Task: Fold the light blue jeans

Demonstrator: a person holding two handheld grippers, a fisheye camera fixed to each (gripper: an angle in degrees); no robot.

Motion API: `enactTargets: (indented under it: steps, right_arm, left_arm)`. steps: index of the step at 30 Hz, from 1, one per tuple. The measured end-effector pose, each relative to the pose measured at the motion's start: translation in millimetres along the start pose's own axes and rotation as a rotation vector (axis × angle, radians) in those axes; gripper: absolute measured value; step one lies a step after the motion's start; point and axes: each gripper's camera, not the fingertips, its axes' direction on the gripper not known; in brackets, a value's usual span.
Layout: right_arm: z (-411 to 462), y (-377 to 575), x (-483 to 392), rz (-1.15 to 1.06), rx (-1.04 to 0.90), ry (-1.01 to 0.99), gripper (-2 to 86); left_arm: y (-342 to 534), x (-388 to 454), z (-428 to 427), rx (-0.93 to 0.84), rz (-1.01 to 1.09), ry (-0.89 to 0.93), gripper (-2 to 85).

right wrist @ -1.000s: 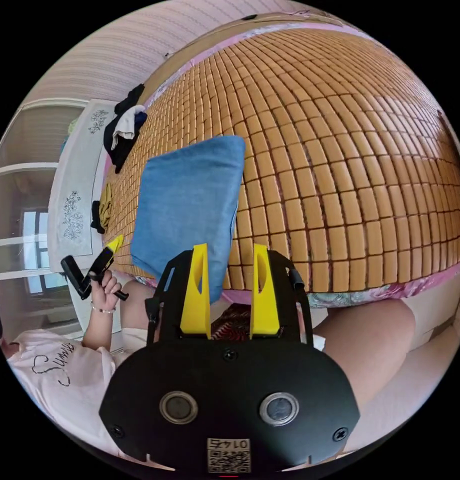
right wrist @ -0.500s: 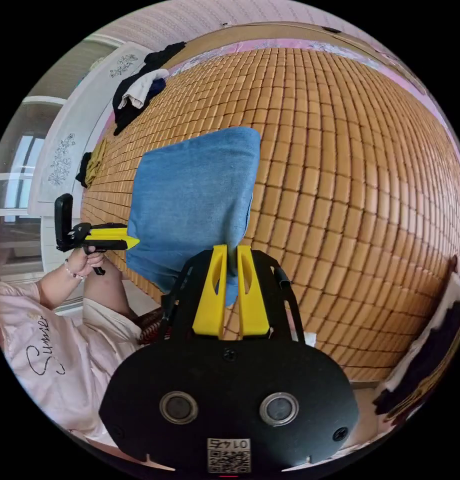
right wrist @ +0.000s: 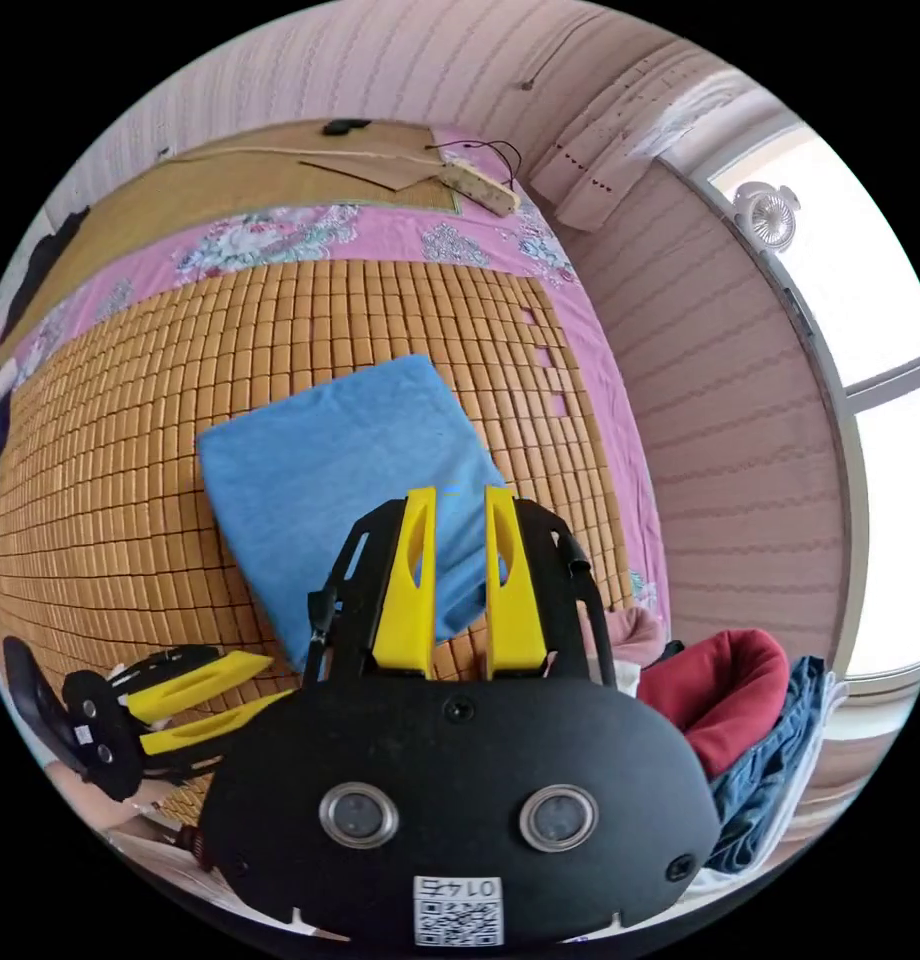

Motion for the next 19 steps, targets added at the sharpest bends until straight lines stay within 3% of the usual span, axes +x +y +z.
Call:
enactTargets:
  steps: [4, 10, 16, 19]
  right_arm:
    - [-41.2, 63.8, -41.7, -0.068, 0.128, -0.068, 7.9]
    - [-106.3, 220.7, -173.1, -0.305, 0.147, -0.486, 8.9]
    - [-174.0, 329.7, -324.5, -0.648, 0.133, -0.618, 8.1]
    - [-209.0, 336.0, -392.8, -0.874, 0.017, -0.821, 11.2]
  left_arm:
    - [57.9, -7.4, -59.7, 0.014, 0.034, -0.045, 7.3]
    - [241.2, -11.4, -209.4, 0.114, -0.008, -0.179, 6.5]
    - [448.4, 26.7, -378.3, 0.237, -0.272, -0.616, 5.5]
    - [537.1, 41.4, -435.5, 0.285, -0.500, -0.785, 6.3]
